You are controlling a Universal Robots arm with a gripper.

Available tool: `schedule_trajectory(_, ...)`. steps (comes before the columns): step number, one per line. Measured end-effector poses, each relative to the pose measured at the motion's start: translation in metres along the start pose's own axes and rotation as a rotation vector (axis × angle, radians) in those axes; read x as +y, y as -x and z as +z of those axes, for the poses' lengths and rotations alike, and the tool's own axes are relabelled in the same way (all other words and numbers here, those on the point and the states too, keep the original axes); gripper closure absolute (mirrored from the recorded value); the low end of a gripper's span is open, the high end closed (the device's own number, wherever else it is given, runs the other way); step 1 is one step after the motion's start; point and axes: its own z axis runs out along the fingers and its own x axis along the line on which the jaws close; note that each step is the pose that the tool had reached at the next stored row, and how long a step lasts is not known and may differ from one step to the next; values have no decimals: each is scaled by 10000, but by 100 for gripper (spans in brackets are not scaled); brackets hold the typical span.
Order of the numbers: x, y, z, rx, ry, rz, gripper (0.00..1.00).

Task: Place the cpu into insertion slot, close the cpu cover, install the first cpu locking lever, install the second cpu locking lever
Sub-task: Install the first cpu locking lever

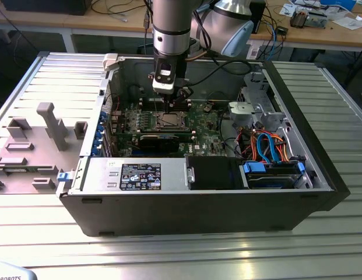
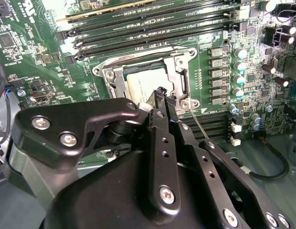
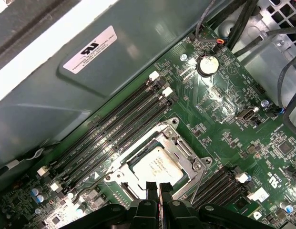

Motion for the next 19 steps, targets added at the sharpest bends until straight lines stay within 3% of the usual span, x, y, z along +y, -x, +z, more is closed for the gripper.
schedule_trajectory(19, 0, 0, 0, 0, 1, -166, 84)
